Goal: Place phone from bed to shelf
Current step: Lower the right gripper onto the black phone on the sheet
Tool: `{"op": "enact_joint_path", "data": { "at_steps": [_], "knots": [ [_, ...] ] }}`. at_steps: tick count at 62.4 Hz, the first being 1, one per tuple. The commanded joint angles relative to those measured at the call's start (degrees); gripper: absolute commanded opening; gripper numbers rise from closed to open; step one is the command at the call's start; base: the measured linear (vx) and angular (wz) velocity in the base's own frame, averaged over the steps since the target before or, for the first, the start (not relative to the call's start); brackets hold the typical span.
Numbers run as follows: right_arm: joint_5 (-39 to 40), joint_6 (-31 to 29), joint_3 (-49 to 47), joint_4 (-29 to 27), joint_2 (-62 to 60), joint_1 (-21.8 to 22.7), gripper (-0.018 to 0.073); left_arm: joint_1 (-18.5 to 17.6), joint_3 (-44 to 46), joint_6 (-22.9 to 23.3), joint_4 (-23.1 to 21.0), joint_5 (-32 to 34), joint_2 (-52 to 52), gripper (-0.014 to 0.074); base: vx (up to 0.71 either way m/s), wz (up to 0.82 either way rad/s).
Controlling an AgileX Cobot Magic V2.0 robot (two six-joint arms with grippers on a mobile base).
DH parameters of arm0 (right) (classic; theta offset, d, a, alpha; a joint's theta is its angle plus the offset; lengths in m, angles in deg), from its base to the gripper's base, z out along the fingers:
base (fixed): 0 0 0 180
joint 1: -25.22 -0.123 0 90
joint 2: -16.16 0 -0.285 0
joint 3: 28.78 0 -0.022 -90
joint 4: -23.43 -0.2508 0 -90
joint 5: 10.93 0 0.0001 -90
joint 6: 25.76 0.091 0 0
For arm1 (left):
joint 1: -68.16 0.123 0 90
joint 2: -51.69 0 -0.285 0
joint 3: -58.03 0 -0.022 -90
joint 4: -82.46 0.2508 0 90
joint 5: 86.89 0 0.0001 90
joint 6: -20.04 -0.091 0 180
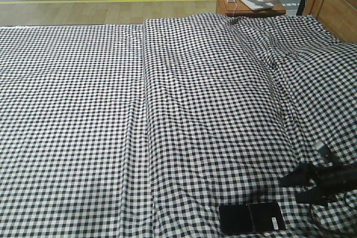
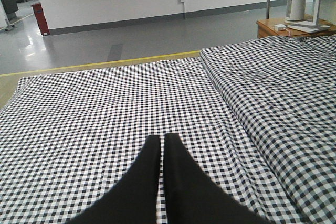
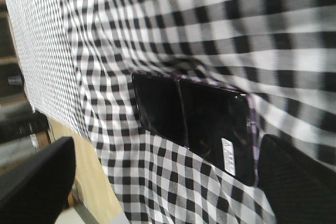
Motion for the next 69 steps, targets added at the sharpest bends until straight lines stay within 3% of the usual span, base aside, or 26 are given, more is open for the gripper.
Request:
{"op": "enact_joint_path", "data": {
  "at_steps": [1, 35, 48, 58, 69],
  "knots": [
    [-2.77, -2.35, -0.89, -0.01, -2.80, -2.00, 0.0652, -0.20, 1.22, 0.33, -0.52, 4.15, 0.77, 0.0001, 0.00, 0.00],
    [1.75, -4.76, -0.82, 0.57, 3.16, -3.58, 0.0637, -0.20, 1.22, 0.33, -0.52, 4.15, 0.77, 0.0001, 0.00, 0.00],
    [1.07, -6.14, -0.89, -4.49, 6.34, -3.79, 0.0633, -0.20, 1.22, 0.33, -0.52, 4.15, 0.77, 0.0001, 0.00, 0.00],
    [-2.12, -8.38, -0.89, -8.03, 8.26, -6.13, 0.0627, -0.20, 1.22, 0.33, -0.52, 4.15, 0.77, 0.0001, 0.00, 0.00],
    [-2.27, -8.62, -0.89, -7.15, 9.19, -9.95, 0.0611, -0.20, 1.22, 0.33, -0.52, 4.15, 0.77, 0.0001, 0.00, 0.00]
  ]
}}
